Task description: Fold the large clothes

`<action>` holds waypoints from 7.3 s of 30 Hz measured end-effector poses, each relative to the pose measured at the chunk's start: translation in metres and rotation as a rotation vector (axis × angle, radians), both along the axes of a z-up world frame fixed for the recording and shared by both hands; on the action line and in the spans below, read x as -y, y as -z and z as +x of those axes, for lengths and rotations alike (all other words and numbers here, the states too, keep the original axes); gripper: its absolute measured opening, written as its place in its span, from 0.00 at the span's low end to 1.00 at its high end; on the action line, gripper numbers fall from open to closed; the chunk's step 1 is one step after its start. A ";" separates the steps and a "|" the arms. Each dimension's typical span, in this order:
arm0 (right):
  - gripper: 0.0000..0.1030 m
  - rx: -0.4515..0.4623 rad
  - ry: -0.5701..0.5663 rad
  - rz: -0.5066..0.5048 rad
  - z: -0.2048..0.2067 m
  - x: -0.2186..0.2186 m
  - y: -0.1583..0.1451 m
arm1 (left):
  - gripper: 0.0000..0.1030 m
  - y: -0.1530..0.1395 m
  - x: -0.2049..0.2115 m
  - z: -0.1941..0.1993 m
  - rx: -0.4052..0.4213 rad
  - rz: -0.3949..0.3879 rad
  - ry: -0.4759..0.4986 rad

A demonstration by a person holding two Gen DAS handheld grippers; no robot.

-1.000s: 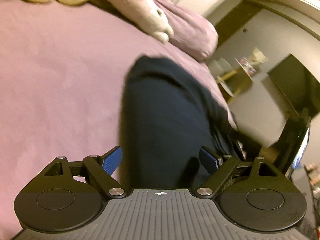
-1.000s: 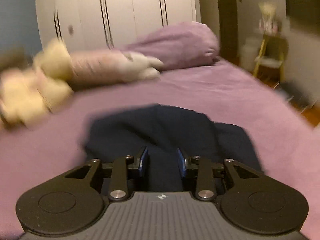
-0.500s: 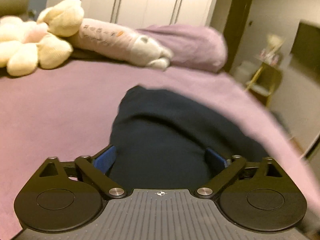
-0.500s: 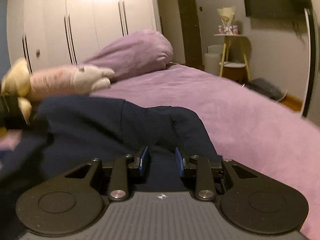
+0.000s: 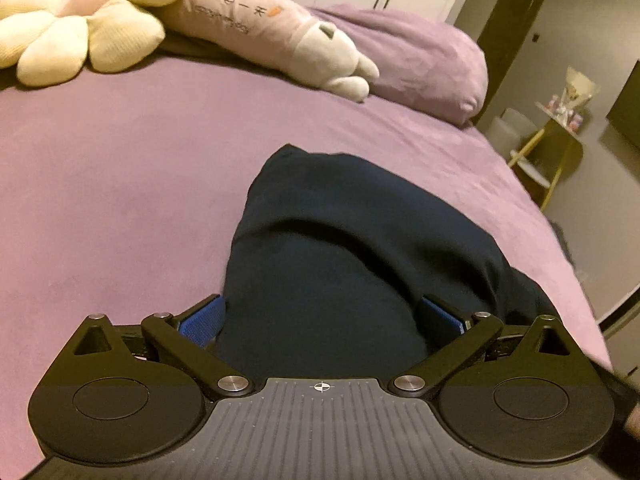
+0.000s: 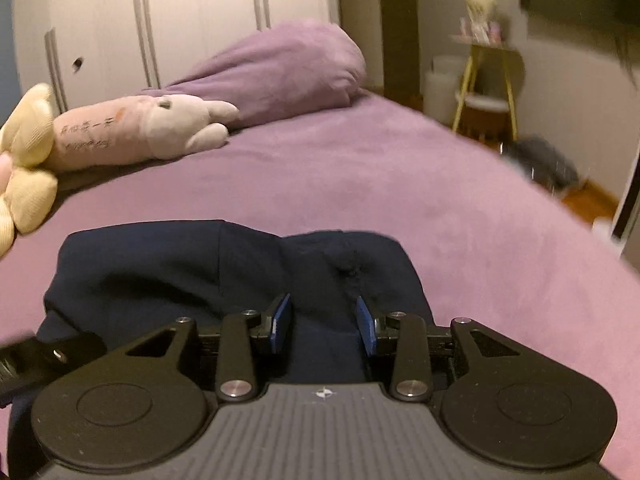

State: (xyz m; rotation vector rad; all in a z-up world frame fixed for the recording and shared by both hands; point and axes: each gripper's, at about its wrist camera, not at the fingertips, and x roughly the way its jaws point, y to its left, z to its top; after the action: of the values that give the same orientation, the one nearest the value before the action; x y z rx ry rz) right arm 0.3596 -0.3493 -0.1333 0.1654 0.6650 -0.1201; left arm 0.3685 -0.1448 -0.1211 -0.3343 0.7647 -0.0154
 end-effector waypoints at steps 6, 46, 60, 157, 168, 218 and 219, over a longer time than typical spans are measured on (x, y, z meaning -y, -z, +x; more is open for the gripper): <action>0.34 0.028 0.004 0.032 -0.002 0.007 0.014 | 1.00 0.011 0.009 0.019 0.002 0.056 -0.005; 0.80 -0.209 -0.208 0.726 -0.094 0.151 0.020 | 1.00 0.041 -0.111 -0.051 -0.195 -0.614 0.300; 0.53 -0.227 -0.291 0.737 -0.071 0.131 0.036 | 0.82 0.042 -0.105 -0.034 -0.199 -0.648 0.340; 0.98 -0.360 -0.260 -0.129 -0.219 -0.183 -0.093 | 1.00 -0.106 -0.150 -0.280 -0.127 0.345 -0.108; 0.98 -0.363 -0.260 -0.139 -0.218 -0.185 -0.094 | 1.00 -0.107 -0.145 -0.280 -0.126 0.369 -0.107; 0.98 -0.339 -0.265 -0.144 -0.224 -0.184 -0.099 | 1.00 -0.107 -0.141 -0.281 -0.137 0.387 -0.068; 0.98 -0.339 -0.266 -0.144 -0.224 -0.184 -0.100 | 1.00 -0.107 -0.140 -0.281 -0.138 0.387 -0.068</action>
State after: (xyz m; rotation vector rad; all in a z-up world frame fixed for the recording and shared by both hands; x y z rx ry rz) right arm 0.1352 -0.1653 -0.0336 -0.0852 1.0058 0.0619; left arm 0.0874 -0.0043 -0.0139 0.0079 0.8730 0.2199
